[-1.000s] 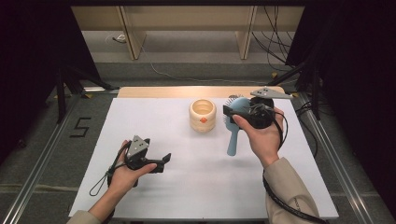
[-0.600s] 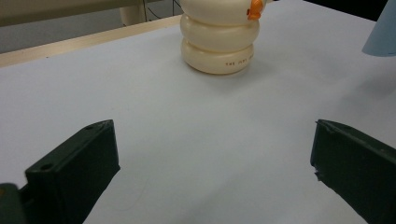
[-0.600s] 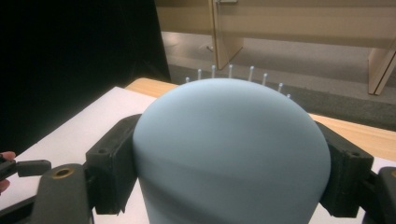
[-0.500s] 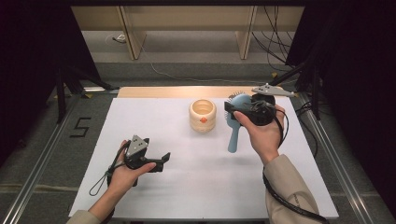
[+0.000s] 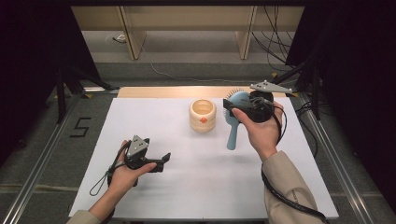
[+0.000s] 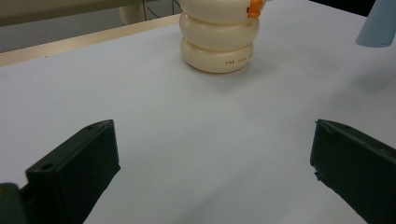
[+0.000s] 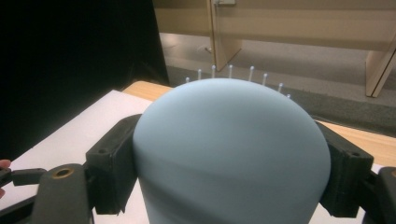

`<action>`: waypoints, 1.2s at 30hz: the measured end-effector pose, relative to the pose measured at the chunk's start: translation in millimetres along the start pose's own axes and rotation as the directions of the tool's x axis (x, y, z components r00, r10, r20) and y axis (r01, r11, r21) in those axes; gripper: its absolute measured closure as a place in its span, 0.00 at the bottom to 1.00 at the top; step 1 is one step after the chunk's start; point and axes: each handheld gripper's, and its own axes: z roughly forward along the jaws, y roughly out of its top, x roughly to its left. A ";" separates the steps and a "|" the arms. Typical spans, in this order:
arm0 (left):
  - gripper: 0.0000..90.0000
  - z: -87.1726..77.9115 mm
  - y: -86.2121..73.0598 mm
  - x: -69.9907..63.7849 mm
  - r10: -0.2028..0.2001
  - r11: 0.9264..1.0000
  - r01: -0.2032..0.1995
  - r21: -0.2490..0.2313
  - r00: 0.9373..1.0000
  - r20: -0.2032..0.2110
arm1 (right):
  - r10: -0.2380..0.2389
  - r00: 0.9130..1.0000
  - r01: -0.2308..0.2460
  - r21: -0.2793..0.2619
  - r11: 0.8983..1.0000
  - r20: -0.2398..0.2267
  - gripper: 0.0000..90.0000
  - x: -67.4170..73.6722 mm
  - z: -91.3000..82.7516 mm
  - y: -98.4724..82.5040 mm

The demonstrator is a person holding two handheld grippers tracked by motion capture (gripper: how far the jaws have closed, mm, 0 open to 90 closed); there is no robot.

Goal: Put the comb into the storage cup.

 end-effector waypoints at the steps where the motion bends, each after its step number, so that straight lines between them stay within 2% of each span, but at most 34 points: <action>1: 0.01 0.0 0.0 0.0 0.000 1.000 0.000 0.000 1.000 0.000 | 0.002 1.000 -0.002 0.002 1.000 0.000 0.24 0.1 0.5 0.3; 36: 0.01 1.3 -0.4 0.3 -0.002 1.000 0.002 0.002 1.000 0.000 | -0.009 1.000 0.009 -0.004 1.000 0.005 0.24 0.1 15.7 14.4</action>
